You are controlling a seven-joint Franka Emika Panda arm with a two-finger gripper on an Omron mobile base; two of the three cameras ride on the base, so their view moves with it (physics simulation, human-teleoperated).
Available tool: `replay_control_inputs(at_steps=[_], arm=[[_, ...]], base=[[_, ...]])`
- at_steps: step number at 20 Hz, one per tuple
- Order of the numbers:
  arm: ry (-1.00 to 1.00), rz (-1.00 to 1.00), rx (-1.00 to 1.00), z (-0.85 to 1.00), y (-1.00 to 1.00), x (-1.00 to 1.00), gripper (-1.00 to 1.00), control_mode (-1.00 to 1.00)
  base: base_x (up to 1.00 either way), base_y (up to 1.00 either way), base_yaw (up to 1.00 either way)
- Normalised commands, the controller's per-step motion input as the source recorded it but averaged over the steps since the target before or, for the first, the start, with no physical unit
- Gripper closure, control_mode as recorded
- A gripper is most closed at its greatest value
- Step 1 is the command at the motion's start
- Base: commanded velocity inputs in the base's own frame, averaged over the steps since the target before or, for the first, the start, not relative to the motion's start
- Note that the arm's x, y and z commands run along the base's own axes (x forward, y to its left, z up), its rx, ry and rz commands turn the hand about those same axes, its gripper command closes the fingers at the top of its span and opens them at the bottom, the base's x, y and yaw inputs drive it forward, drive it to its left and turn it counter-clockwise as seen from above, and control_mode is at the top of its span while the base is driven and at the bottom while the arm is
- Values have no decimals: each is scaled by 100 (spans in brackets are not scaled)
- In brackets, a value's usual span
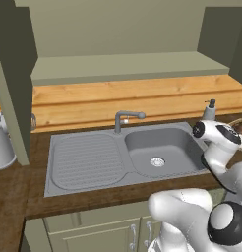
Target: Open the cabinet, pick up the bread from the cabinet and place it in the basket. Then move the basket to the dining counter.
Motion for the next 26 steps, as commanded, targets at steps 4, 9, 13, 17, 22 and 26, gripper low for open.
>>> replay_control_inputs(at_steps=[4,9,13,17,22,26], arm=[[0,-5,14,-4,-75,20,100,-100],[-1,-1,8,-26,-56,26,100,-100],[-1,0,5,-25,-35,26,100,-100],[0,0,1,-26,-41,38,100,-100],[0,0,0,-11,-50,27,100,-100],[0,0,3,-27,-70,1,100,-100]], base=[[0,0,0],[0,0,0],[0,0,0],[0,0,0],[0,0,0],[0,0,0]])
